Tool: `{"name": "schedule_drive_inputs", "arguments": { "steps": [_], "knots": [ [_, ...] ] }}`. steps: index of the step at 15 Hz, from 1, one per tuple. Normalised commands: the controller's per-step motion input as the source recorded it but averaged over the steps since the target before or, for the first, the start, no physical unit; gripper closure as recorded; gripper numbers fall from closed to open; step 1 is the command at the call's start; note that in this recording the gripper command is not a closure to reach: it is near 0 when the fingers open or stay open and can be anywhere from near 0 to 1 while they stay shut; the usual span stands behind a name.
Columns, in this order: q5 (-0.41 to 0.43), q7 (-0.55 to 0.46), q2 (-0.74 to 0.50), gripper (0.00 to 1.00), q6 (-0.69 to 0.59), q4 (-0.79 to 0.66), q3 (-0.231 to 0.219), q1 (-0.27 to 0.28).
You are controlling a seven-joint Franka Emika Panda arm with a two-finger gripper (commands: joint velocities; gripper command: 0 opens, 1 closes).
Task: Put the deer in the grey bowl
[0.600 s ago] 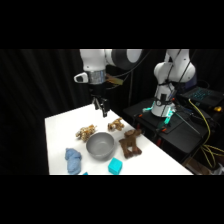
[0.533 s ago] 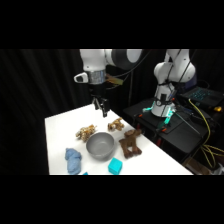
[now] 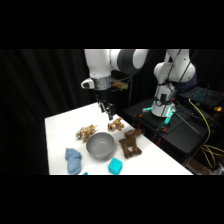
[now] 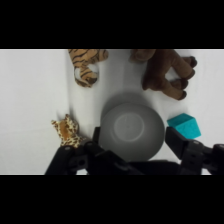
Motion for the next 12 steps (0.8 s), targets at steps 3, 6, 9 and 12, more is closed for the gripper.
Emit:
{"name": "schedule_drive_inputs", "arguments": {
  "steps": [3,6,9,12],
  "knots": [
    [0.113,0.24,-0.27,0.0,0.29,-0.48,0.078,0.065],
    [0.197,0.21,-0.14,0.0,0.44,-0.41,0.081,0.068],
    [0.149,0.24,0.05,0.0,0.66,-0.31,0.045,0.048],
    [0.008,0.24,0.22,0.0,0.58,-0.18,0.004,0.045]
  ]
}}
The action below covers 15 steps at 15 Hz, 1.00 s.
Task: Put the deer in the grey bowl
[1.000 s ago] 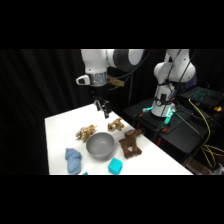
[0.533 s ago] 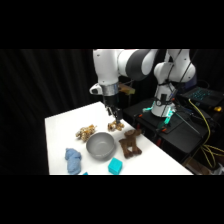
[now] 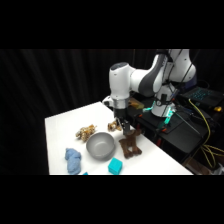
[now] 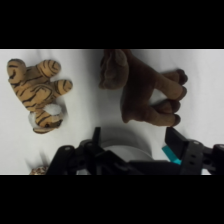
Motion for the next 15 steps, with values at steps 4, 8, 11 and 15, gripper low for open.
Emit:
{"name": "schedule_drive_inputs", "arguments": {
  "steps": [4,8,11,15],
  "knots": [
    [0.102,0.07,0.29,0.0,0.44,-0.06,0.005,0.052],
    [0.304,-0.11,0.22,0.0,0.25,0.02,0.118,0.002],
    [0.343,-0.22,0.13,0.0,0.12,0.06,0.19,-0.079],
    [0.23,-0.24,0.11,1.0,0.1,0.09,0.123,-0.106]
  ]
}}
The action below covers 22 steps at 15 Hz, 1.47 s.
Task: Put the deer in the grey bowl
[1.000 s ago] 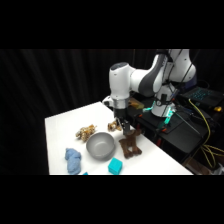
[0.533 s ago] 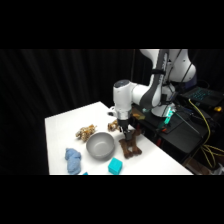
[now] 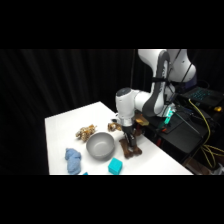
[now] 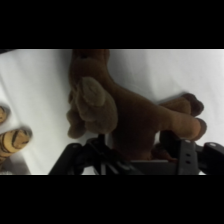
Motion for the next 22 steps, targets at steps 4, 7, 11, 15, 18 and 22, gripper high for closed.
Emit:
{"name": "schedule_drive_inputs", "arguments": {
  "steps": [4,7,11,15,18,22],
  "knots": [
    [0.123,-0.18,-0.02,1.0,0.0,0.07,0.037,-0.078],
    [0.147,-0.25,-0.23,0.52,-0.23,0.02,0.063,-0.121],
    [0.047,-0.26,-0.55,0.5,-0.6,-0.02,-0.04,-0.108],
    [-0.144,-0.17,-0.59,0.5,-0.76,0.09,-0.166,-0.065],
    [-0.194,-0.09,-0.33,0.49,-0.63,0.29,-0.123,-0.047],
    [-0.136,-0.08,0.11,0.49,-0.36,0.53,-0.059,-0.037]
  ]
}}
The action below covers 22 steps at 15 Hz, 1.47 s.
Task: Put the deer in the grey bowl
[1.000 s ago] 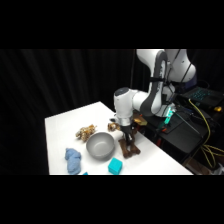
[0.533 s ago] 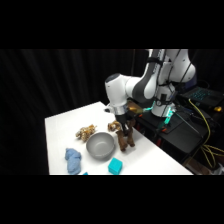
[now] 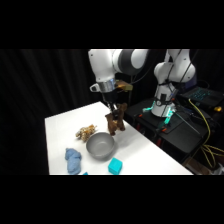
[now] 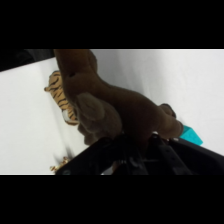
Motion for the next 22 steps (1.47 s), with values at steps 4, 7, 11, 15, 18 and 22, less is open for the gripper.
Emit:
{"name": "schedule_drive_inputs", "arguments": {
  "steps": [4,7,11,15,18,22],
  "knots": [
    [-0.091,-0.12,0.48,0.5,-0.09,0.65,-0.045,-0.047],
    [-0.052,-0.08,0.5,0.5,0.0,0.54,-0.026,-0.026],
    [-0.075,-0.02,0.37,0.51,0.0,0.4,-0.013,0.019],
    [-0.085,0.01,0.2,0.0,-0.04,0.29,-0.022,0.037],
    [-0.116,0.03,0.08,0.0,-0.09,0.23,-0.047,0.041],
    [-0.123,0.04,0.02,0.0,-0.14,0.2,-0.051,0.048]
  ]
}}
